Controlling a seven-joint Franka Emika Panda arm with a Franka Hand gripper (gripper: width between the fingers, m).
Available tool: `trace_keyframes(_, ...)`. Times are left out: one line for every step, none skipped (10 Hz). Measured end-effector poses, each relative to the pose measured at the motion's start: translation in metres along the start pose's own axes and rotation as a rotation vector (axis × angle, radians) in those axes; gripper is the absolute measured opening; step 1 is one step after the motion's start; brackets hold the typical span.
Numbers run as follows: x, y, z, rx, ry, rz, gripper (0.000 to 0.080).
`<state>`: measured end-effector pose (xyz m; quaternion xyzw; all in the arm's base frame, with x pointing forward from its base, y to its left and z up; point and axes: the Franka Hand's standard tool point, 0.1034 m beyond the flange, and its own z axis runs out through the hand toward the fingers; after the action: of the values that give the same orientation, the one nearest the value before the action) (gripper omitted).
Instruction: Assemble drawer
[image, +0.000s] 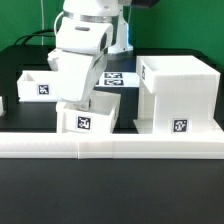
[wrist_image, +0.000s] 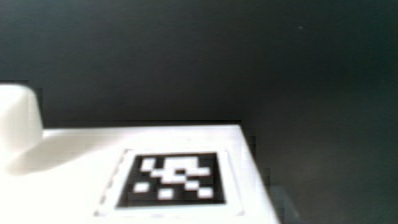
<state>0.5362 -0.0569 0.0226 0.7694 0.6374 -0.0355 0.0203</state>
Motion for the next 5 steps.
trace_keyframes(-0.002, -0.001, 0.002, 0.001, -0.007, -0.081, 0.0042)
trace_keyframes(-0.003, -0.002, 0.002, 0.003, -0.008, -0.089, 0.0042)
trace_keyframes(-0.002, -0.002, 0.002, 0.003, -0.007, -0.084, 0.0042)
trace_keyframes(0.004, -0.002, 0.003, 0.005, -0.003, -0.094, 0.0042)
trace_keyframes(0.011, -0.002, 0.002, 0.015, 0.001, -0.087, 0.0042)
